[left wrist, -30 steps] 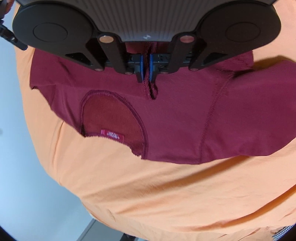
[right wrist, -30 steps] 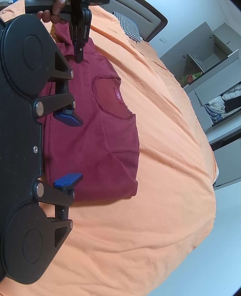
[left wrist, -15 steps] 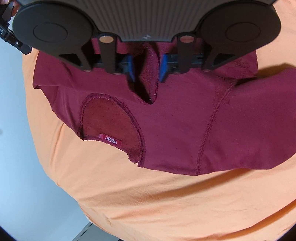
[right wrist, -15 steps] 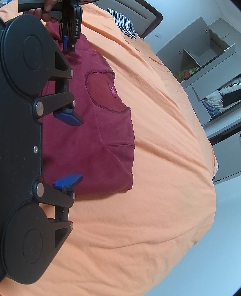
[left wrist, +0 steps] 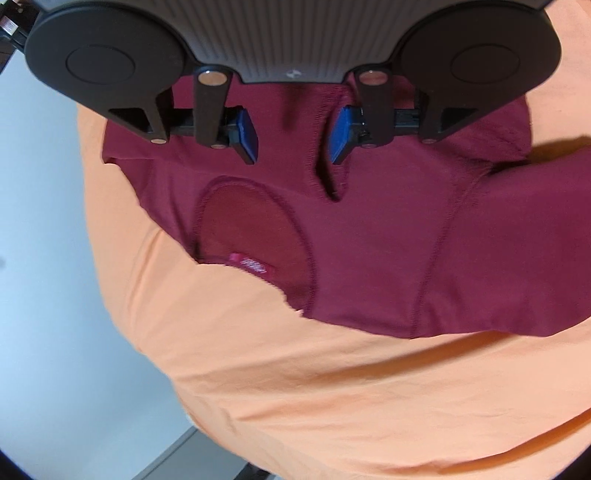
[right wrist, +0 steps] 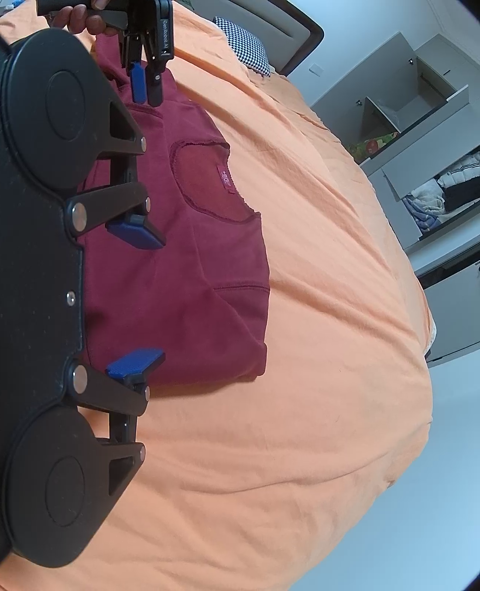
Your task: Fold small clothes
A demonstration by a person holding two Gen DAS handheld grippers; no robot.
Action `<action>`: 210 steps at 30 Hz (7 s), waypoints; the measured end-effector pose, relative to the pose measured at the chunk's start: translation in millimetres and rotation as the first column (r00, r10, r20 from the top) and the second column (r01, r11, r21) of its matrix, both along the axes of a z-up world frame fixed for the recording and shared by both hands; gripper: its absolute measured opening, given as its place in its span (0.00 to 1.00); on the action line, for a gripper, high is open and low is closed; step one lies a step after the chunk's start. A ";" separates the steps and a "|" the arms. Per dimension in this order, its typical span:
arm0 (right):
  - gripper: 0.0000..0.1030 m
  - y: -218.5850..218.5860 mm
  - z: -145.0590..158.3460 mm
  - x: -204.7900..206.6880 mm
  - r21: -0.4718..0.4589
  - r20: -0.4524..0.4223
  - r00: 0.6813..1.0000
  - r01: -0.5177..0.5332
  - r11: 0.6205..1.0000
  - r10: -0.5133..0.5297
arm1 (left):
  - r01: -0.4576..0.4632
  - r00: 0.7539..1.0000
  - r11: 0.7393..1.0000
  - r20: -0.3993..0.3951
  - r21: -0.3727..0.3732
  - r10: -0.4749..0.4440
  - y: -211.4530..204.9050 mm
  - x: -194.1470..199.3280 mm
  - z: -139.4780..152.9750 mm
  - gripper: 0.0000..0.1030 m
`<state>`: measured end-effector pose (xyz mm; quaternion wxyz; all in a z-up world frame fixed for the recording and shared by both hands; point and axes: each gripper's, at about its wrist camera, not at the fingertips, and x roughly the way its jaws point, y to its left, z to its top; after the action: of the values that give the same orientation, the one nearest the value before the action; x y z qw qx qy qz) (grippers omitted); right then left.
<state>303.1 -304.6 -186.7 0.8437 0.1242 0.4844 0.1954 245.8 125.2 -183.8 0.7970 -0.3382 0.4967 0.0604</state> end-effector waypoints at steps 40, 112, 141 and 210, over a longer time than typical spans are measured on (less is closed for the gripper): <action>0.52 -11.6 -51.3 84.4 0.093 -0.085 0.995 0.067 0.993 -0.059 | -0.135 0.985 0.958 -0.070 0.251 0.157 62.3 -14.0 -7.0 0.02; 0.85 249.8 78.8 -63.6 0.199 -0.062 0.887 -0.438 0.877 0.457 | -0.744 0.639 0.590 0.077 0.314 0.765 309.7 -248.9 -18.8 0.49; 0.85 142.8 69.5 -5.3 0.298 -0.113 0.978 -0.135 0.945 0.175 | -0.072 0.963 0.913 0.266 0.402 -0.042 13.7 -37.3 44.0 0.06; 0.39 19.6 -28.1 46.1 0.059 -0.144 0.987 0.082 0.995 -0.073 | -0.054 0.998 0.971 -0.017 0.235 0.060 93.3 -23.4 -38.4 0.46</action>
<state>349.2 -284.9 -214.7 0.8096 0.1838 0.5314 0.1688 222.4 218.5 -222.1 0.8232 -0.2553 0.4858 0.1454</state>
